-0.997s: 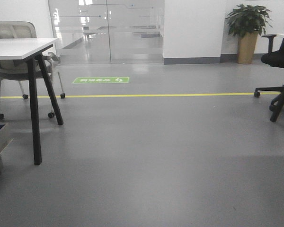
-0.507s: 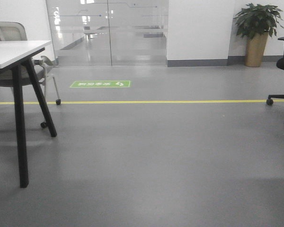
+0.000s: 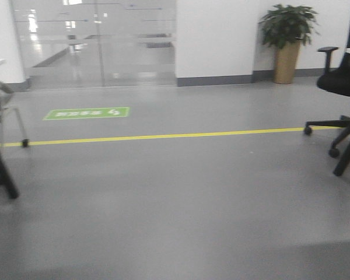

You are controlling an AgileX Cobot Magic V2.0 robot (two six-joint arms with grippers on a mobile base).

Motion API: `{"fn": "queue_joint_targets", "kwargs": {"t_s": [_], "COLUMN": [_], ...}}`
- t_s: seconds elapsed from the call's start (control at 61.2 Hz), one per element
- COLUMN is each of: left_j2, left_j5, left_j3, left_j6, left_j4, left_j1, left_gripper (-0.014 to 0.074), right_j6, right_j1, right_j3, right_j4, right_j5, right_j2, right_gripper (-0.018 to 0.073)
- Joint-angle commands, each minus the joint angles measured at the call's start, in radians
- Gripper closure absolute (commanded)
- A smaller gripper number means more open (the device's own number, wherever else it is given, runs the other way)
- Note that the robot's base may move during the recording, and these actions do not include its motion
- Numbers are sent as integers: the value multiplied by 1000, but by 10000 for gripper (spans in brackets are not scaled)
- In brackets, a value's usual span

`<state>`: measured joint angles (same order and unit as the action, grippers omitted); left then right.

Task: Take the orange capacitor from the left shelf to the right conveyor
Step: 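Drive the base up to the red-framed conveyor belt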

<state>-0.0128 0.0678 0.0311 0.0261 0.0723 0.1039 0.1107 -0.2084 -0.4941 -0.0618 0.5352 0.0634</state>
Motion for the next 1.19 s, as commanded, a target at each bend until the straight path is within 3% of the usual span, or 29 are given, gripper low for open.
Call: {"fn": "queue_joint_targets", "kwargs": {"t_s": [0.0, 1.177], "left_j2": [-13, -11], "left_j5": [-89, -89], "left_j3": [-3, -3], "left_j6": [-2, -2], "left_j4": [2, 2], "left_j1": [0, 4], "left_gripper": [723, 723], "right_j6": [-7, -7], "right_j1": [5, 5], "right_j3": [-29, -29], "right_j4": [-15, -15], "right_j5": [-92, -91], "right_j2": [14, 14], "right_gripper": [420, 420]}}
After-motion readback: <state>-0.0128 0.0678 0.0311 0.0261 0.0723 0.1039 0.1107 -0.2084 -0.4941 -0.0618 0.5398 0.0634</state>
